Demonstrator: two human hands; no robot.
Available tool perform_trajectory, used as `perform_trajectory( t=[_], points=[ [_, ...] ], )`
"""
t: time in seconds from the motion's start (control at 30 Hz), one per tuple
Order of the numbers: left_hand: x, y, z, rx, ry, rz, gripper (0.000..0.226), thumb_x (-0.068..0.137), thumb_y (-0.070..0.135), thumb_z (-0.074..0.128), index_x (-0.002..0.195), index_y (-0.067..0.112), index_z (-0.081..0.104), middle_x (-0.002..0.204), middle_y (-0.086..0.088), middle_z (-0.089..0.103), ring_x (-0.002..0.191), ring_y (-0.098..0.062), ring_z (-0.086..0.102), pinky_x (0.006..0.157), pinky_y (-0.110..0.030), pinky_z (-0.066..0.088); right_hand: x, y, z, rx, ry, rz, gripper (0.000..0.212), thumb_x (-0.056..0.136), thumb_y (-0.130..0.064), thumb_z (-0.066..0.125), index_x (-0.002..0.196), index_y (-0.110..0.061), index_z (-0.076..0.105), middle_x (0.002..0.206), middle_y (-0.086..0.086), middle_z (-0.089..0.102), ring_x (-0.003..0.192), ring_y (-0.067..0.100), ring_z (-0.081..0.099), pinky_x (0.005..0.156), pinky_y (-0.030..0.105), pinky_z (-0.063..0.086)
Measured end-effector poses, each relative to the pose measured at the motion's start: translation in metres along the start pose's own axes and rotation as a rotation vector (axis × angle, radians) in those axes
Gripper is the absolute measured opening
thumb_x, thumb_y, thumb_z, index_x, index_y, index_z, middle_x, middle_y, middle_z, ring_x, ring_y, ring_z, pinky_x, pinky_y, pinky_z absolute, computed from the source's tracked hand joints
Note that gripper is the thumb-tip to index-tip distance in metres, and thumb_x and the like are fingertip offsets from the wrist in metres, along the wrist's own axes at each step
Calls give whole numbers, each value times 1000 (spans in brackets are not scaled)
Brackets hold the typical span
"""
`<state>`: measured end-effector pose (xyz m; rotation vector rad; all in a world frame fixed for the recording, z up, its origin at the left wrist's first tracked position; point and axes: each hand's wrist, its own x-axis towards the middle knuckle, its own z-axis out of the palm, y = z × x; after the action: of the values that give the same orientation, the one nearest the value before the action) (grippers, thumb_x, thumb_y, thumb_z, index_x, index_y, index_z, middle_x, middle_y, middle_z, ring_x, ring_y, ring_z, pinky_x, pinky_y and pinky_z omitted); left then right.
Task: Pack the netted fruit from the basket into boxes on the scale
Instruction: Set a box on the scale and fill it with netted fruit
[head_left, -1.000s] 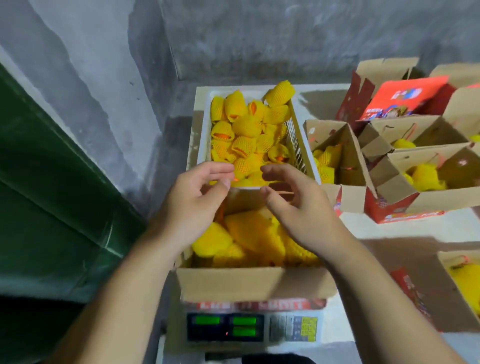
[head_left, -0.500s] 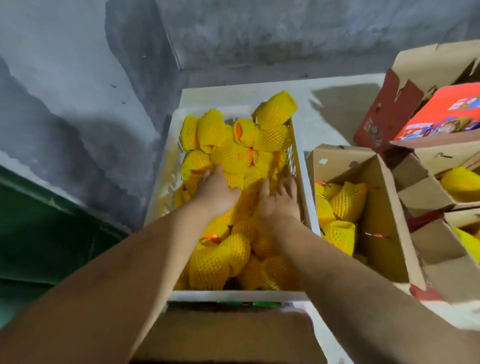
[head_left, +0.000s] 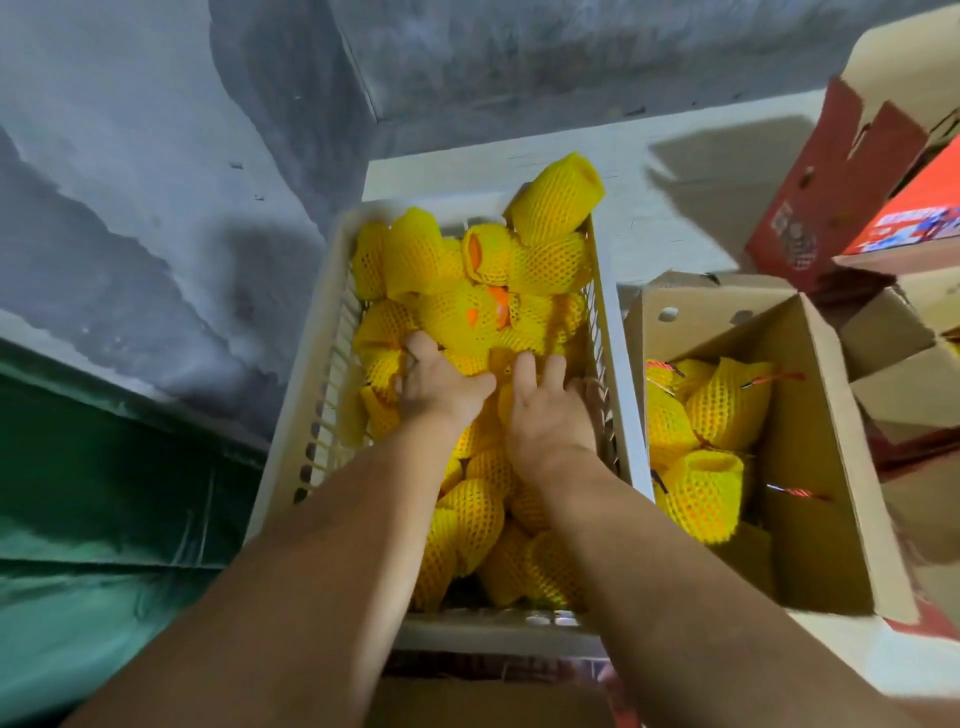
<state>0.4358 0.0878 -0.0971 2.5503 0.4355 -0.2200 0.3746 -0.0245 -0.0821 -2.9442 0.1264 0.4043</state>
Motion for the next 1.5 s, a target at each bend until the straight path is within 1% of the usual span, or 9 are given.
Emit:
perform_trajectory(
  t=[0.3, 0.43, 0.57, 0.67, 0.77, 0.97, 1.13, 1.3, 1.5],
  points=[
    [-42, -29, -54, -447, -247, -135, 74, 69, 60, 85, 130, 25, 63, 112, 3, 70, 103, -26, 69, 89, -42, 59, -20, -3, -16, 658, 106, -70, 71, 78, -31, 80, 132, -12, 38, 134, 14, 29, 121, 39, 41, 105, 46, 40],
    [-78, -29, -102, -726, -349, -251, 78, 76, 61, 84, 143, 34, 55, 137, 4, 62, 116, -25, 65, 92, -47, 58, -52, -4, -36, 956, 144, -306, 56, 73, -25, 76, 117, -9, 45, 116, 7, 42, 107, 17, 41, 92, 30, 37],
    [-129, -25, -153, -995, -362, -190, 43, 84, 35, 86, 123, 28, 69, 127, 1, 68, 108, -26, 65, 69, -45, 64, -104, -10, -66, 1148, 101, -457, 36, 91, 8, 69, 117, -1, 45, 90, -2, 53, 77, 8, 48, 73, 27, 40],
    [-179, -35, -195, -1167, -400, -199, 30, 85, 33, 85, 113, 28, 74, 116, 1, 75, 109, -32, 70, 71, -48, 63, -156, -25, -101, 1209, 147, -490, 18, 98, 0, 65, 113, -6, 56, 80, -20, 60, 70, -3, 51, 67, 14, 42],
    [-237, -68, -226, -1314, -478, -136, 28, 84, 38, 84, 110, 29, 80, 116, -3, 79, 102, -25, 78, 72, -47, 63, -220, -45, -128, 1246, 161, -522, 13, 99, -17, 68, 108, -8, 65, 90, -12, 65, 84, 4, 57, 78, 21, 47],
    [-319, -156, -254, -1465, -535, -157, 76, 67, 44, 95, 136, 28, 65, 133, -12, 71, 109, -32, 75, 74, -48, 63, -336, -82, -103, 1466, 170, -406, 5, 94, -31, 69, 91, -27, 71, 94, 5, 67, 93, 24, 61, 89, 46, 48],
    [-351, -204, -262, -1608, -473, -231, 62, 80, 38, 81, 137, 23, 62, 135, -15, 67, 119, -40, 68, 80, -55, 62, -376, -91, -56, 1276, 482, -87, 9, 94, -36, 69, 87, -31, 71, 77, -16, 67, 73, 2, 60, 65, 22, 48],
    [-383, -242, -268, -1661, -514, -138, 49, 93, 21, 64, 140, 9, 59, 128, -17, 73, 112, -35, 74, 94, -58, 59, -390, -92, -47, 744, 477, 65, 71, 98, -42, 67, 156, -15, 35, 151, 10, 49, 143, 24, 41, 116, 39, 36],
    [-415, -258, -278, -1571, -505, 68, 59, 85, 18, 72, 142, 16, 57, 132, -13, 72, 115, -29, 74, 92, -48, 62, -448, -136, -56, 1065, 515, -40, 52, 101, -51, 56, 146, -26, 48, 135, -2, 59, 127, 10, 56, 110, 43, 46]
  ],
)
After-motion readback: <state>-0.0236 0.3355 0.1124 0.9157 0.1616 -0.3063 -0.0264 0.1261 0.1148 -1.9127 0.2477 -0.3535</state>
